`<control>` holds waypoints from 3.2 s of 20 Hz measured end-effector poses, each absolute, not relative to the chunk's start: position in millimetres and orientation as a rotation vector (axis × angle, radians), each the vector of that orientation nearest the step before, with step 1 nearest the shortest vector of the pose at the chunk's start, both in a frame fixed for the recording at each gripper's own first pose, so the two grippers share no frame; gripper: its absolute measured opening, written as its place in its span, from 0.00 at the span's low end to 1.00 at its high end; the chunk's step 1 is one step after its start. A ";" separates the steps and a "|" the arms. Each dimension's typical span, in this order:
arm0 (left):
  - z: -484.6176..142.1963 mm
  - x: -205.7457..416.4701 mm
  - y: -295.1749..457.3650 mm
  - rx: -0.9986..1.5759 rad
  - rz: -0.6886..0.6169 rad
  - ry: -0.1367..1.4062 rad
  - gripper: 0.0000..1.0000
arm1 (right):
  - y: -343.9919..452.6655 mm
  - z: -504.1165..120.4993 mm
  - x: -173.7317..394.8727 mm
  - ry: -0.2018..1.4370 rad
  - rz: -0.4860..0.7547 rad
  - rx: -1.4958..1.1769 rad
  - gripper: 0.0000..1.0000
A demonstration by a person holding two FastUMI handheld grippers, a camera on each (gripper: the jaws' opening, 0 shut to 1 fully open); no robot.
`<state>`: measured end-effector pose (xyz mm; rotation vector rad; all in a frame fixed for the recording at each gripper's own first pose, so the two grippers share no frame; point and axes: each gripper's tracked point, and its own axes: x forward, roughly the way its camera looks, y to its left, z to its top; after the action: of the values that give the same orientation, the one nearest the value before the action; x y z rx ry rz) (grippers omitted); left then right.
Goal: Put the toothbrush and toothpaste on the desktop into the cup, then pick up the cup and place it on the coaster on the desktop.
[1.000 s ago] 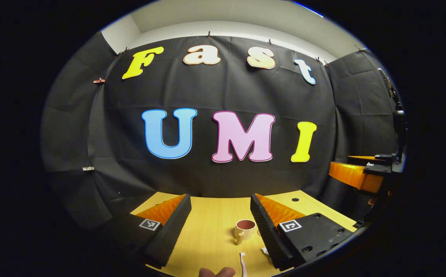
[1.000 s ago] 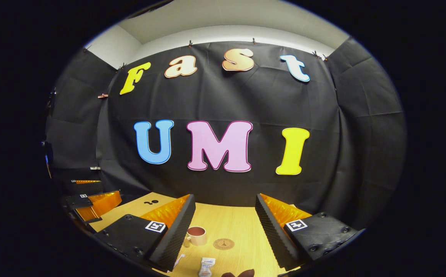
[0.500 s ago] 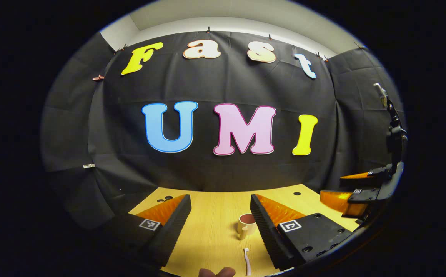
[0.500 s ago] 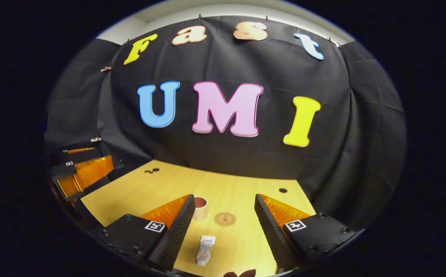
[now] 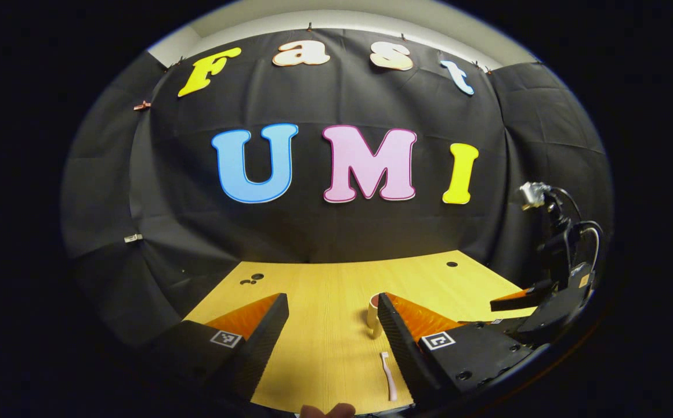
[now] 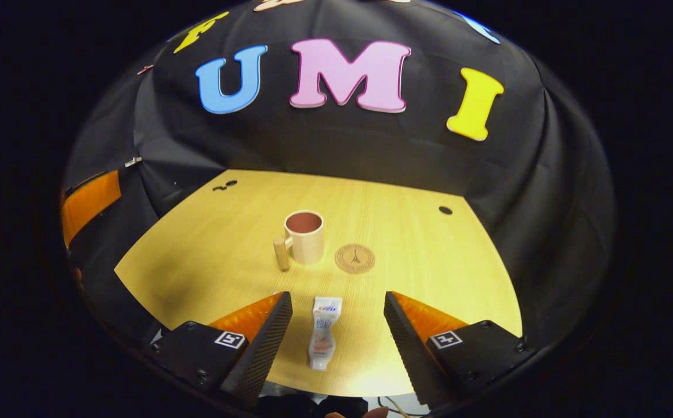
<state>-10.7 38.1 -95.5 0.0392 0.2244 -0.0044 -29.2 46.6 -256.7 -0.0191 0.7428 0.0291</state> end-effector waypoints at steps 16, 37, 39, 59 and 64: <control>-135.8 25.0 86.0 0.010 -0.008 0.291 0.96 | 66.2 -406.8 -26.1 1.153 -0.027 0.048 0.96; -156.8 12.3 82.6 0.003 0.050 0.365 0.97 | 67.4 -430.0 -29.3 1.261 -0.013 0.092 0.34; -158.1 11.6 75.8 0.011 0.055 0.369 0.96 | 68.6 -424.0 -28.2 1.223 0.014 0.125 0.33; -277.3 30.4 -36.8 0.045 0.037 0.620 0.93 | -51.3 -284.8 -34.7 0.871 0.118 0.241 0.33; -323.7 33.3 -53.9 0.023 0.015 0.721 0.92 | -81.7 -289.2 -35.2 0.878 0.080 0.252 0.33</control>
<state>33.3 -53.9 -323.7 0.0225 0.7212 0.0148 -35.2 -81.7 -289.2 0.2525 0.8783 0.0803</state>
